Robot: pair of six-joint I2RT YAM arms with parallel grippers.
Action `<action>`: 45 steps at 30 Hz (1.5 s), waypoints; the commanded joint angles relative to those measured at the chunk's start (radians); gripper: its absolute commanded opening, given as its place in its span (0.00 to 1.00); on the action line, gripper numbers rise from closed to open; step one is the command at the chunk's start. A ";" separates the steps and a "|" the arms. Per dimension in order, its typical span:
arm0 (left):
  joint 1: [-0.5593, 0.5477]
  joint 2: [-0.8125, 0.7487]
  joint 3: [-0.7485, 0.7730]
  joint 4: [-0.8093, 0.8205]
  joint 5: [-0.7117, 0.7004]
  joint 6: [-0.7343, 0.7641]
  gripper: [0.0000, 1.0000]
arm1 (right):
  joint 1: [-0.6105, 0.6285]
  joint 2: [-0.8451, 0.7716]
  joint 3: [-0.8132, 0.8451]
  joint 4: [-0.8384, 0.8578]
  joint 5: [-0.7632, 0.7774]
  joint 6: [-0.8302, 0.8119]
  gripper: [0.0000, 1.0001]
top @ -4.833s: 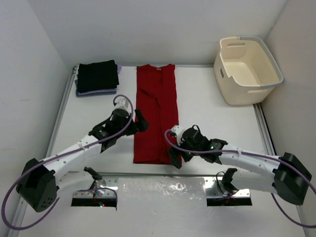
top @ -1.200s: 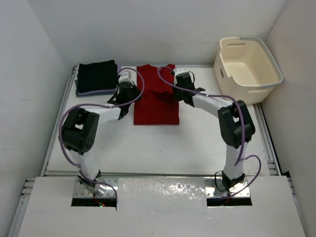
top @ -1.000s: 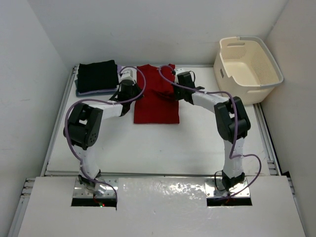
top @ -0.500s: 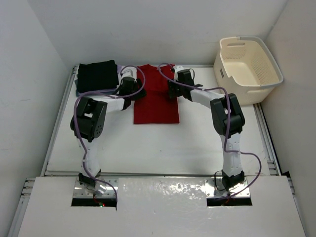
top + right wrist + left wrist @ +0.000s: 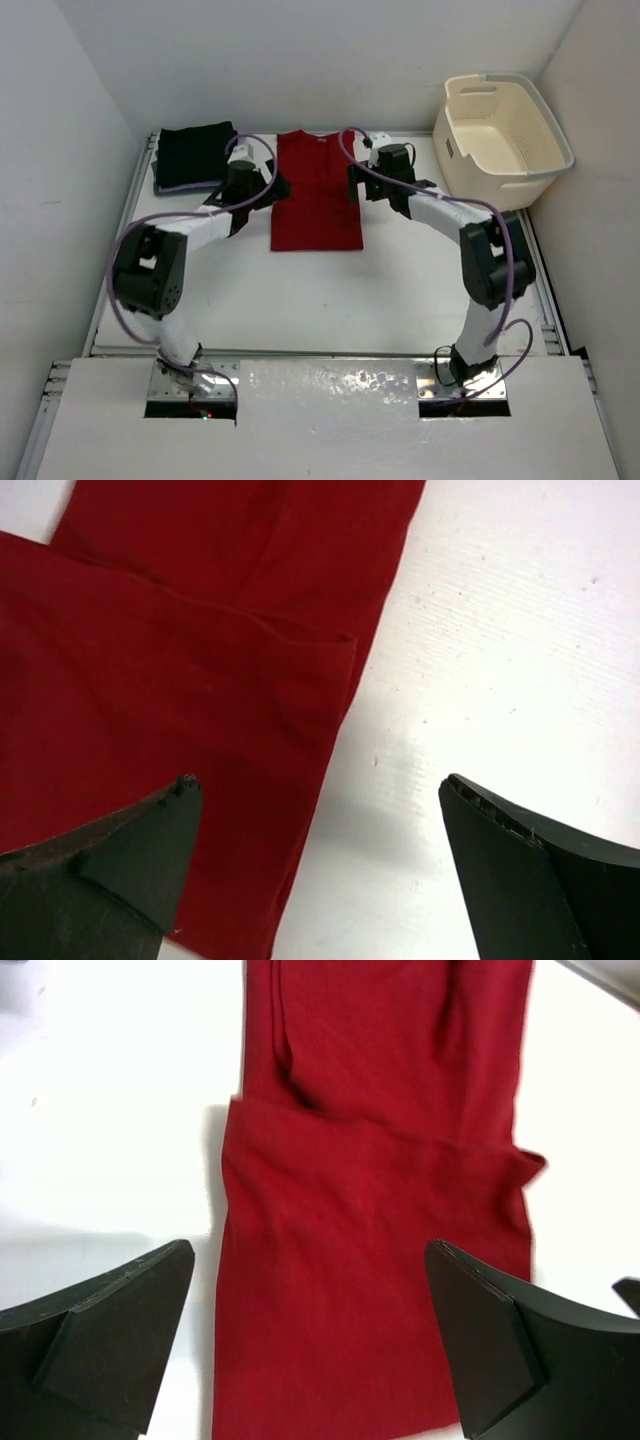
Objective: Fold and stack the t-shirts
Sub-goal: Grab one side of the 2/3 rectangular tshirt with both arms
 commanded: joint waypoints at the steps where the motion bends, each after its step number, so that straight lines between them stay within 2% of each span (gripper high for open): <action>1: -0.007 -0.133 -0.089 0.032 0.015 -0.019 1.00 | -0.003 -0.119 -0.095 0.067 -0.042 0.041 0.99; 5: -0.024 -0.219 -0.192 0.021 0.032 -0.030 1.00 | 0.000 -0.200 -0.212 0.098 -0.105 0.087 0.99; 11: -0.038 -0.337 -0.375 0.035 0.044 -0.051 1.00 | 0.034 -0.275 -0.361 0.127 -0.122 0.143 0.99; 21: -0.043 -0.310 -0.490 0.131 0.073 -0.064 1.00 | 0.084 -0.236 -0.484 0.171 -0.103 0.199 0.99; 23: -0.043 -0.288 -0.485 0.150 0.122 -0.062 0.96 | 0.084 -0.220 -0.485 0.179 -0.100 0.203 0.99; 28: -0.046 -0.210 -0.481 0.199 0.178 -0.077 0.83 | 0.083 -0.185 -0.484 0.196 -0.122 0.214 0.92; 30: -0.046 -0.173 -0.475 0.214 0.185 -0.079 0.75 | 0.083 -0.173 -0.494 0.208 -0.128 0.219 0.88; 31: -0.049 -0.151 -0.463 0.217 0.195 -0.079 0.68 | 0.084 -0.167 -0.494 0.213 -0.126 0.222 0.86; 33: -0.053 -0.130 -0.452 0.216 0.198 -0.076 0.61 | 0.083 -0.147 -0.493 0.220 -0.123 0.222 0.85; 36: -0.063 -0.101 -0.433 0.213 0.195 -0.074 0.48 | 0.083 -0.116 -0.493 0.269 -0.116 0.231 0.76; 37: -0.064 -0.089 -0.423 0.204 0.199 -0.073 0.37 | 0.083 -0.108 -0.484 0.266 -0.117 0.240 0.67; 39: -0.067 -0.083 -0.418 0.196 0.199 -0.068 0.29 | 0.083 -0.098 -0.487 0.273 -0.126 0.243 0.59; 40: -0.067 -0.086 -0.419 0.197 0.196 -0.067 0.22 | 0.083 -0.098 -0.490 0.282 -0.129 0.246 0.51; 42: -0.070 -0.087 -0.423 0.199 0.192 -0.067 0.15 | 0.083 -0.101 -0.497 0.289 -0.126 0.246 0.45; 43: -0.070 -0.087 -0.423 0.198 0.193 -0.070 0.03 | 0.083 -0.099 -0.499 0.289 -0.123 0.243 0.35; 45: -0.072 -0.087 -0.421 0.193 0.193 -0.065 0.00 | 0.083 -0.102 -0.502 0.297 -0.123 0.239 0.27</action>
